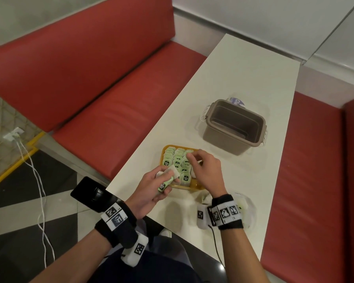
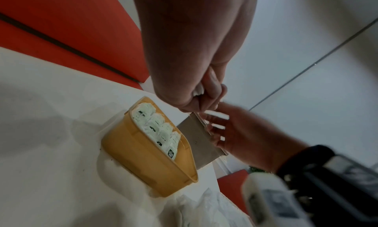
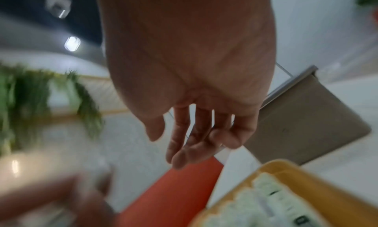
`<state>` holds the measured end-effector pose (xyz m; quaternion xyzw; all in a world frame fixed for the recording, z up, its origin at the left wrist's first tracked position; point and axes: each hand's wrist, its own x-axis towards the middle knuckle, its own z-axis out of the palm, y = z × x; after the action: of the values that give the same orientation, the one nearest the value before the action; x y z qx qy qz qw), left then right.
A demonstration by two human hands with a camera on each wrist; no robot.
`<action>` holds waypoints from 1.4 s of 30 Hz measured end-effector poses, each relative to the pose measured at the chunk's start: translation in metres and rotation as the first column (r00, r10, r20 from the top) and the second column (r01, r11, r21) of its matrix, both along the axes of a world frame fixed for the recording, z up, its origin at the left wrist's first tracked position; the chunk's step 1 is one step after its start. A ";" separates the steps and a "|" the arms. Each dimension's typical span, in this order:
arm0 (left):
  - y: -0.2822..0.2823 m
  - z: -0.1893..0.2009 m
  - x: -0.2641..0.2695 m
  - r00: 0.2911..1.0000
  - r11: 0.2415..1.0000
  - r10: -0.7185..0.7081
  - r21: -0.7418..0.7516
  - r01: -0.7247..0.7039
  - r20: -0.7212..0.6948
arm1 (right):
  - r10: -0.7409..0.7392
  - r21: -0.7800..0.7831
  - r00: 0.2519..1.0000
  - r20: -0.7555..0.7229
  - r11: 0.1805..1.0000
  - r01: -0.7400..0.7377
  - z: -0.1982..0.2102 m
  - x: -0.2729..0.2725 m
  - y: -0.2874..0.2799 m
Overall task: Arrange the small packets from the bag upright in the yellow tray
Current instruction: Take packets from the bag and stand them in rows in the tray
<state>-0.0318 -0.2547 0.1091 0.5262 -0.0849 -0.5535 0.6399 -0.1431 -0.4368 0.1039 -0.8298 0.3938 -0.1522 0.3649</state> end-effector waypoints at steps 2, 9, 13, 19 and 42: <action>-0.002 -0.002 -0.001 0.997 1.000 0.007 -0.001 -0.007 0.072 | 0.057 0.179 0.990 0.128 0.981 -0.079 0.028 -0.005 0.015; -0.011 0.003 0.003 0.944 1.000 0.011 -0.004 -0.010 0.329 | 0.069 0.329 0.970 0.233 0.933 -0.145 0.037 -0.027 0.026; -0.017 0.009 0.010 0.913 0.999 0.025 -0.044 -0.008 0.407 | 0.008 0.423 0.961 0.277 0.897 -0.130 0.031 -0.038 0.032; -0.025 0.004 0.016 0.788 0.996 -0.084 0.027 0.085 0.610 | 0.020 0.309 0.978 0.208 0.947 -0.085 0.039 -0.041 0.035; -0.004 -0.070 0.031 0.814 0.907 0.000 0.342 -0.244 0.581 | 0.150 -0.191 0.710 -0.688 0.907 -0.376 -0.023 0.003 -0.031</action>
<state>-0.0007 -0.2590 0.0395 0.7909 -0.1216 -0.3337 0.4983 -0.1403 -0.4680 0.0813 -0.9248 0.3428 0.1432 0.0824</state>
